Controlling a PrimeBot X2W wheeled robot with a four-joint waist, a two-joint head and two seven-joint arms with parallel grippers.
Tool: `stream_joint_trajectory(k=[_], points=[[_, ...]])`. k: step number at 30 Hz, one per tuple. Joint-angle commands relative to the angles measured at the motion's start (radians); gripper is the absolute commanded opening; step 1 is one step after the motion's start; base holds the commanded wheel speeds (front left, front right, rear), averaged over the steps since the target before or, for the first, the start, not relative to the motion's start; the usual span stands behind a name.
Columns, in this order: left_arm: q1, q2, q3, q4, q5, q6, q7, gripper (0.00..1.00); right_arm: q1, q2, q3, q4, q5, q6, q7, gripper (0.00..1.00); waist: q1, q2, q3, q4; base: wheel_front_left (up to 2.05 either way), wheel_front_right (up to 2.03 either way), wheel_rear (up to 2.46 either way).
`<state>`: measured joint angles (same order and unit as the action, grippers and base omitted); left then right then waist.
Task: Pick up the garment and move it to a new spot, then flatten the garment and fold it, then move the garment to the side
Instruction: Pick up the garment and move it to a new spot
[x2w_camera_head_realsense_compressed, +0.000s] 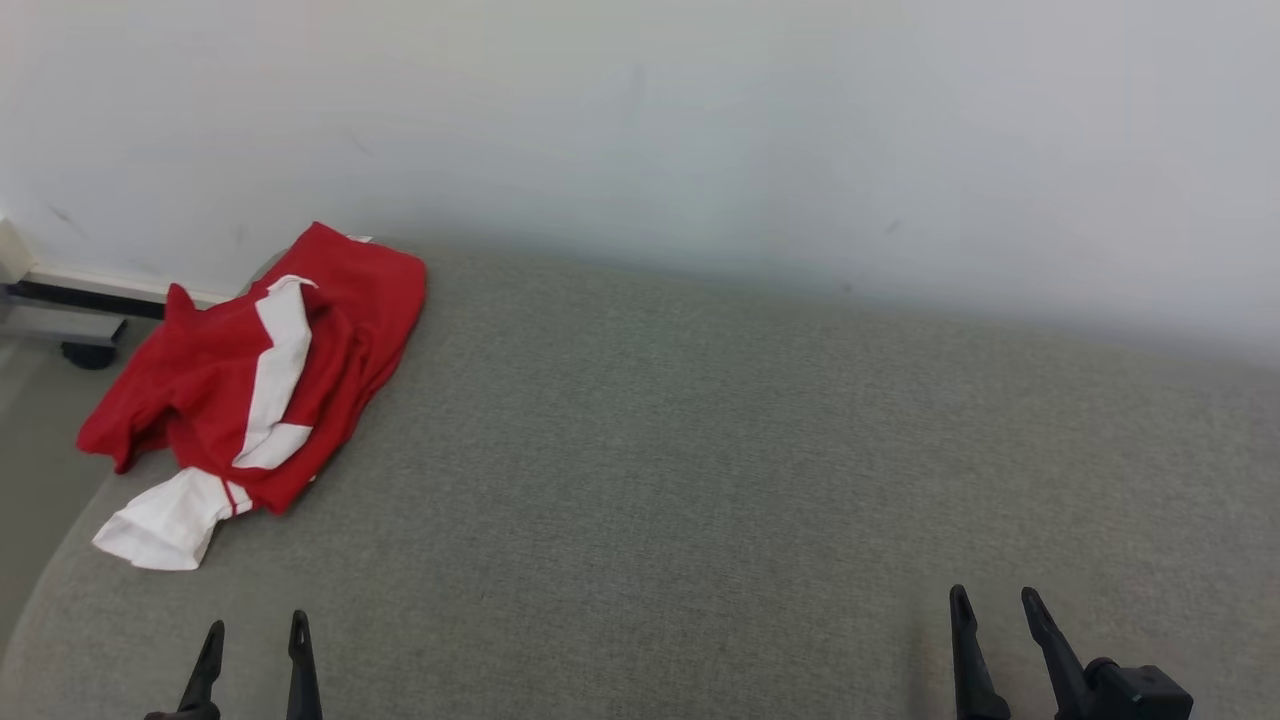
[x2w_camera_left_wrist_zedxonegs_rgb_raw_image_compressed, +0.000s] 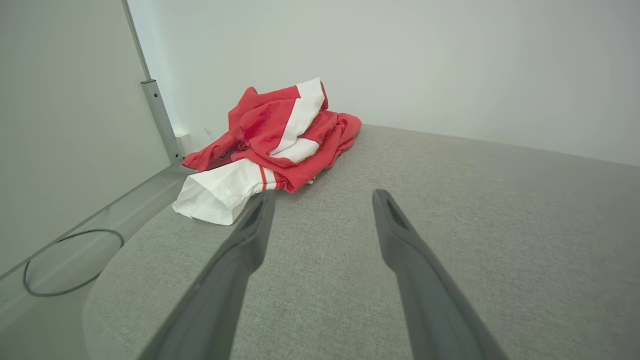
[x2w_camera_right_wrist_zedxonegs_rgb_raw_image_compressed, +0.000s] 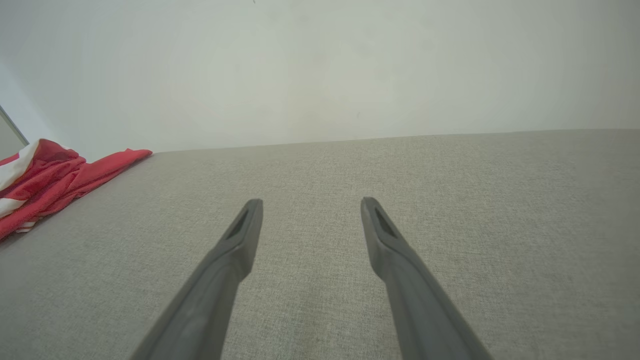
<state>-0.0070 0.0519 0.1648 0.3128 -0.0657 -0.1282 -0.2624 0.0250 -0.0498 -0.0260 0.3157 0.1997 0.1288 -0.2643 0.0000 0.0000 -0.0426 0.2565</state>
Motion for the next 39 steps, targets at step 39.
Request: stream_joint_trajectory(k=[39], points=[[-0.021, -0.001, 0.047, -0.017, 0.003, 0.022, -0.003, 1.00, -0.012, -0.001, 0.058, -0.007, -0.001, 0.004, -0.001, 1.00, 0.0000, 0.0000, 0.014, 0.216, 0.00, 0.00, 0.00]])
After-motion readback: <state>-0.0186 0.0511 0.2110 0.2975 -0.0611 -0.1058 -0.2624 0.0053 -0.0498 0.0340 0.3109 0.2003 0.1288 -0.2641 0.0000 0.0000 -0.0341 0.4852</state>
